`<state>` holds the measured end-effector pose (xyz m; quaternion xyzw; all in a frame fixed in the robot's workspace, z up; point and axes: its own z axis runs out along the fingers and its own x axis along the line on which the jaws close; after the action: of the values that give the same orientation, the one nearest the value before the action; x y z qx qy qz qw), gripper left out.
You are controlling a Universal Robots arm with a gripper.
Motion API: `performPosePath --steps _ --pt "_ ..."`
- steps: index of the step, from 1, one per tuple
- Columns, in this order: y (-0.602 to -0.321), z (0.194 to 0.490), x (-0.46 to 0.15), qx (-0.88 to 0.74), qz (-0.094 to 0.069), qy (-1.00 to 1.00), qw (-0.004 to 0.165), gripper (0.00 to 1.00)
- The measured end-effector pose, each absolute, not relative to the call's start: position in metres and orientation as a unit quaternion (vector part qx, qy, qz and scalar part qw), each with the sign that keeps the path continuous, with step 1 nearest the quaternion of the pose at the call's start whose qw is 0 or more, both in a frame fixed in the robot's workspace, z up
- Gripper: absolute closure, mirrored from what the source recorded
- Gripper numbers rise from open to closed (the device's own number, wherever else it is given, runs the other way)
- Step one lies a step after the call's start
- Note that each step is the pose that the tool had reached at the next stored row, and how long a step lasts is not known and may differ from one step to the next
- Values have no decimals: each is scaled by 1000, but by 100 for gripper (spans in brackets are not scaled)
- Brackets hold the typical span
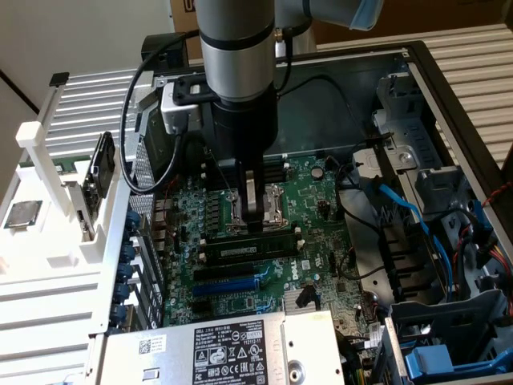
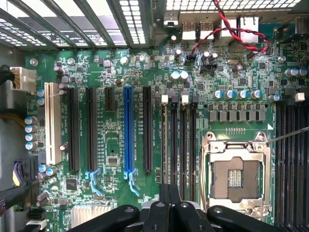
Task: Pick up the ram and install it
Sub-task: 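Press down the ram until it locks into place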
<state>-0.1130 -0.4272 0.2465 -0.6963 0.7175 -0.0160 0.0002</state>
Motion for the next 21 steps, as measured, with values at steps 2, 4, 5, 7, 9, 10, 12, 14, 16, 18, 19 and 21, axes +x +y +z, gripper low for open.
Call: performPosePath --steps 2,4,5,7,9,10,12,14,16,18,19,21 --pt "-426 244 -113 -696 -16 718 0 90" --pt "-422 241 -114 -696 -16 718 0 90" --pt "-422 240 -115 -696 -16 718 0 90" --pt "-422 240 -115 -696 -17 717 0 90" --pt "-422 238 -115 -696 -17 717 -1 90" --pt "-422 238 -115 -696 -18 717 -1 90" --pt "-422 237 -115 -696 -18 717 -2 90" --pt "-422 236 -115 -696 -18 717 -2 90" --pt "-422 236 -115 -696 -18 717 -2 90" --pt "-423 236 -115 -696 -19 718 -2 90" --pt "-423 235 -115 -696 -19 717 -3 90" --pt "-423 235 -115 -696 -19 717 -3 90"
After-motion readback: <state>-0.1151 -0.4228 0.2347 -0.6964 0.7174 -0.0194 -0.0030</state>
